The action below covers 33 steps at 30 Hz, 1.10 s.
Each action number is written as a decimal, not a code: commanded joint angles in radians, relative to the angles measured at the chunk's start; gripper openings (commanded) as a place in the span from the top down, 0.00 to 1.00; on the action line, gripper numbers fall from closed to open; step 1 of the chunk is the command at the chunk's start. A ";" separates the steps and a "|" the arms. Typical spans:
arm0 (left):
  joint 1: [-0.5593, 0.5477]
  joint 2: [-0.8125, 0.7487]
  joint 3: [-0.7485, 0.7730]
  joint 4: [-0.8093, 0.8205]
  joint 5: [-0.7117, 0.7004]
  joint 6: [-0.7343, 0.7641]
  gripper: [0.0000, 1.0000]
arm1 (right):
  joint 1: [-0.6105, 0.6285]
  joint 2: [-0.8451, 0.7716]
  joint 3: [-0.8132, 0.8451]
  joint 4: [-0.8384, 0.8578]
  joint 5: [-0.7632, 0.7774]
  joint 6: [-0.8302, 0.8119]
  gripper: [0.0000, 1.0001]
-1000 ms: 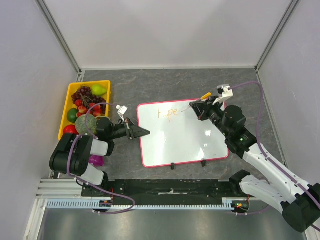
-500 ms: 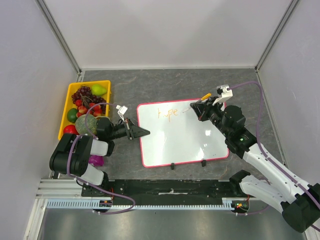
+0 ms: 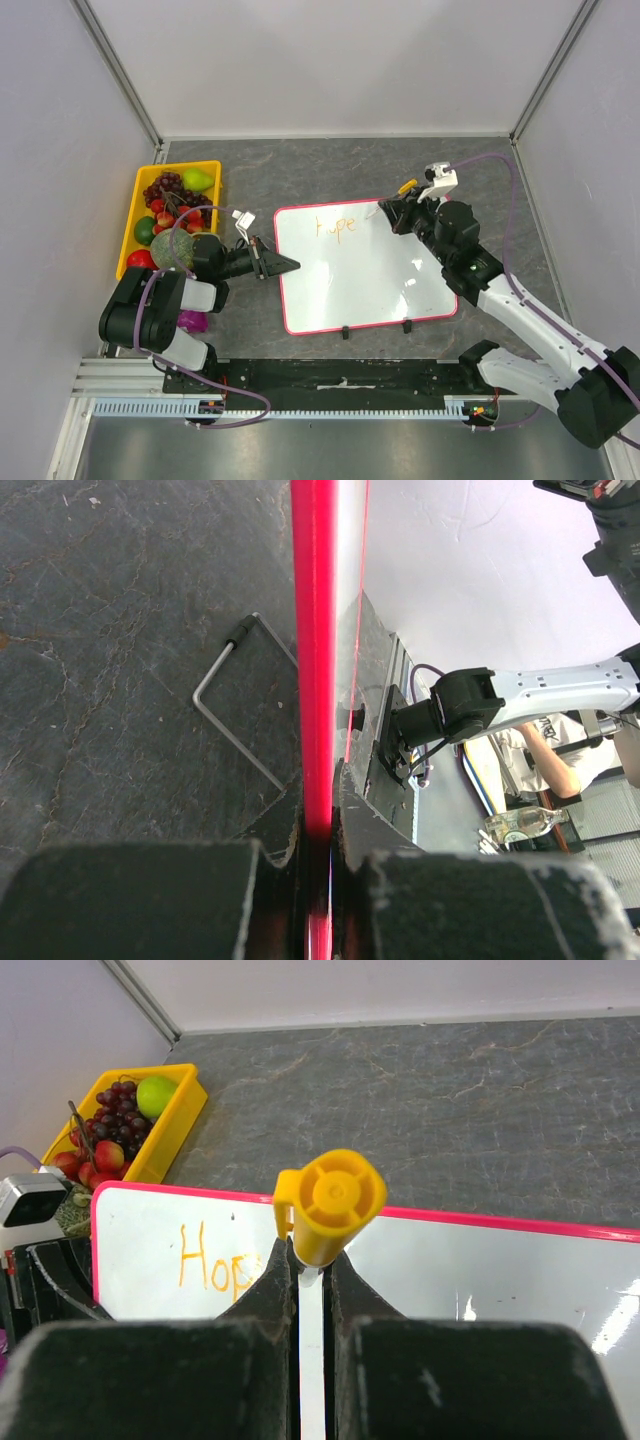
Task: Write a sentence on the whiteboard
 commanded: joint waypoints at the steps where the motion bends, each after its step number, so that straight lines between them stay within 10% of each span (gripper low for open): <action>1: -0.002 0.008 0.006 -0.058 -0.071 0.161 0.98 | -0.005 0.038 0.044 0.063 0.041 -0.023 1.00; 33: -0.002 0.002 0.004 -0.064 -0.071 0.165 0.98 | -0.004 0.044 -0.073 0.050 0.058 -0.045 1.00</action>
